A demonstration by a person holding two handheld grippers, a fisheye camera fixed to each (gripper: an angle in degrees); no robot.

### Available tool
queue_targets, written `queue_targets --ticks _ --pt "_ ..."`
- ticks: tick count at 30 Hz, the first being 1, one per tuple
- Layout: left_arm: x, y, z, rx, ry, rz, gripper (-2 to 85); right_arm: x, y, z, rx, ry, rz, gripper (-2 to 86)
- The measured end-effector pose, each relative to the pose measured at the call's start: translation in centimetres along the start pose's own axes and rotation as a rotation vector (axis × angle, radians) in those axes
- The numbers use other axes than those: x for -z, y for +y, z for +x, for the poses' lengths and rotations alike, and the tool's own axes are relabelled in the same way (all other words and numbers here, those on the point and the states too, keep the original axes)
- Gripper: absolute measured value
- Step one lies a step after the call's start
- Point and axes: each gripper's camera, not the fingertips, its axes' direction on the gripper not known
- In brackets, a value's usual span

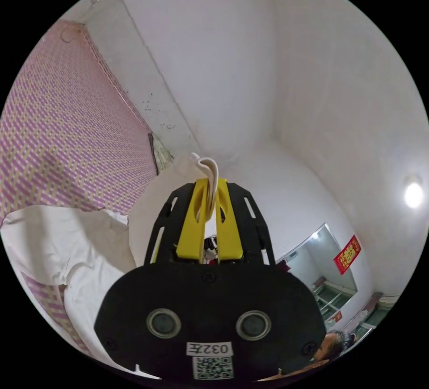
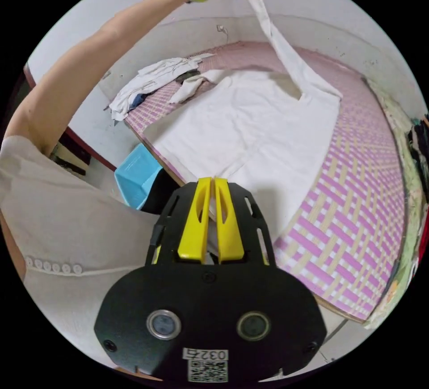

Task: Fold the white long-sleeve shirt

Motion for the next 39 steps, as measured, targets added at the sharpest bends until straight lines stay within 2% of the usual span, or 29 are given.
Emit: queue_targets --ticks 3,5,11,15,18,20,23,26,29,34,39 --pt "-3.0 1.0 1.2 -0.020 0.027 -0.064 -1.4 -0.2 0.9 1.4 -0.008 -0.163 0.034 5.0" --pt "-4.8 2.0 1.8 -0.029 0.071 -0.113 -1.4 2.6 3.0 3.2 -0.050 -0.141 0.164 3.2" --pt "-10.9 5.7 6.1 -0.140 0.159 -0.314 -1.4 7.0 9.1 9.7 -0.297 -0.100 0.332 -0.6" --pt "-14.3 8.8 10.9 -0.275 0.220 -0.454 -1.4 8.6 11.4 11.4 -0.352 -0.101 0.405 -0.9" --pt "-16.1 13.0 15.0 -0.410 0.323 -0.629 -1.3 9.3 12.5 12.0 -0.364 -0.083 0.429 -1.0" --pt "-17.5 18.5 17.5 -0.520 0.348 -0.841 -1.3 9.4 12.9 12.6 -0.368 -0.085 0.426 -1.0" --pt "-19.4 27.3 17.8 -0.600 0.239 -1.066 -1.4 9.3 13.0 13.6 -0.375 -0.099 0.418 -1.0" --pt "-21.8 35.9 15.6 -0.641 0.043 -1.219 -1.4 9.1 12.4 14.2 -0.364 -0.112 0.409 -1.0" --pt "-24.4 42.9 12.8 -0.623 -0.032 -1.361 -1.4 8.9 11.4 14.4 -0.346 -0.115 0.394 -1.0" --pt "-27.4 47.3 9.7 -0.542 -0.058 -1.412 -1.3 8.7 10.5 14.2 -0.331 -0.141 0.392 -1.0" --pt "-28.5 45.3 10.0 -0.479 0.018 -1.334 -1.3 9.1 11.2 14.2 -0.355 -0.143 0.398 -1.0"
